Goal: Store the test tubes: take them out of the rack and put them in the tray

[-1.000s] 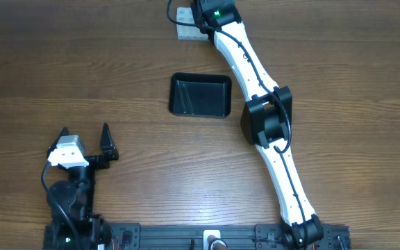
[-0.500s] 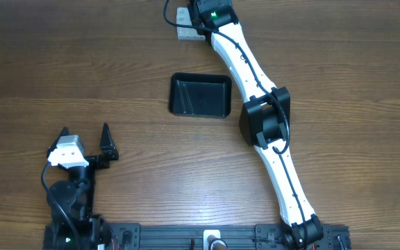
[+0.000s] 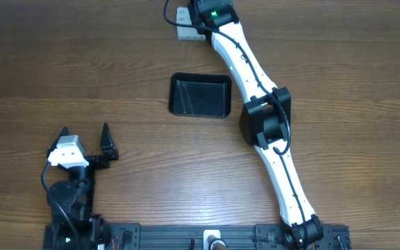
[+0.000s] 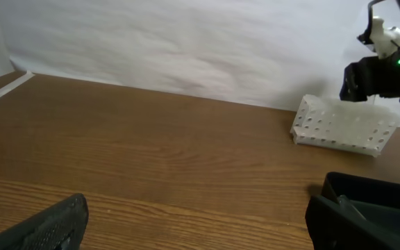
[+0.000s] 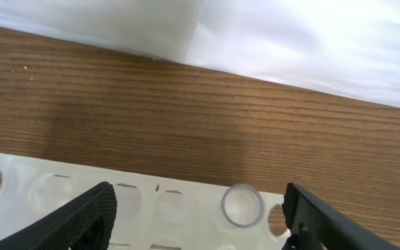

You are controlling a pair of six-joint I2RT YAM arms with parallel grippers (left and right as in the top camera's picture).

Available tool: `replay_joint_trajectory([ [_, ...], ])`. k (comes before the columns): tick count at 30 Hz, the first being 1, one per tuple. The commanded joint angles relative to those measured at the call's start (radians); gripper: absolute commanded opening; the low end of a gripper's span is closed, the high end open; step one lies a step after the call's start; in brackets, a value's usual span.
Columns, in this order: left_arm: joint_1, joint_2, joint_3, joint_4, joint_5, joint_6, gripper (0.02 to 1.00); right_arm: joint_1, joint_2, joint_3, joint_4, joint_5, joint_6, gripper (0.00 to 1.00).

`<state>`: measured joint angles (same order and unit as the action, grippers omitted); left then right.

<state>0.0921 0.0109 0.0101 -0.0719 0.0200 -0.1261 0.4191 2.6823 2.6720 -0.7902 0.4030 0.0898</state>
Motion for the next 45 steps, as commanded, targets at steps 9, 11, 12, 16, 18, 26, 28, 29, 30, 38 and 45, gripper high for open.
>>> replay_joint_trajectory([
  [9, 0.005, -0.002, -0.004, -0.004, 0.013, 0.014, 1.0, -0.003, -0.096, -0.004, -0.018, 0.01, -0.001, 0.772],
  [11, 0.005, -0.002, -0.004, -0.004, 0.013, 0.014, 0.996, -0.01, -0.095, -0.004, -0.018, 0.01, -0.001, 0.77],
  [12, 0.005, -0.002, -0.004, -0.004, 0.013, 0.014, 0.996, -0.014, -0.095, -0.004, -0.018, 0.01, -0.001, 0.77],
  [16, 0.005, -0.002, -0.004, -0.004, 0.013, 0.014, 0.998, -0.03, -0.095, -0.019, -0.015, 0.01, 0.003, 0.77],
  [18, 0.005, -0.002, -0.004, -0.004, 0.013, 0.014, 0.998, -0.035, -0.095, -0.035, -0.014, 0.01, 0.003, 0.776],
  [26, 0.005, -0.002, -0.004, -0.004, 0.014, 0.014, 0.998, -0.036, -0.095, -0.079, -0.003, 0.01, 0.003, 0.772],
  [28, 0.005, -0.002, -0.004, -0.004, 0.013, 0.014, 0.996, -0.036, -0.095, -0.081, 0.003, 0.01, 0.003, 0.77],
  [29, 0.005, -0.002, -0.004, -0.004, 0.013, 0.014, 0.998, -0.036, -0.095, -0.081, 0.006, 0.01, 0.003, 0.768],
  [30, 0.005, -0.002, -0.004, -0.004, 0.013, 0.014, 0.998, -0.036, -0.095, -0.082, 0.01, 0.01, 0.003, 0.763],
  [38, 0.005, -0.002, -0.004, -0.004, 0.013, 0.014, 0.998, -0.04, -0.095, -0.087, 0.018, 0.01, 0.003, 0.68],
  [45, 0.005, -0.002, -0.004, -0.004, 0.013, 0.014, 0.996, -0.041, -0.095, -0.125, 0.055, 0.01, 0.002, 0.678],
])
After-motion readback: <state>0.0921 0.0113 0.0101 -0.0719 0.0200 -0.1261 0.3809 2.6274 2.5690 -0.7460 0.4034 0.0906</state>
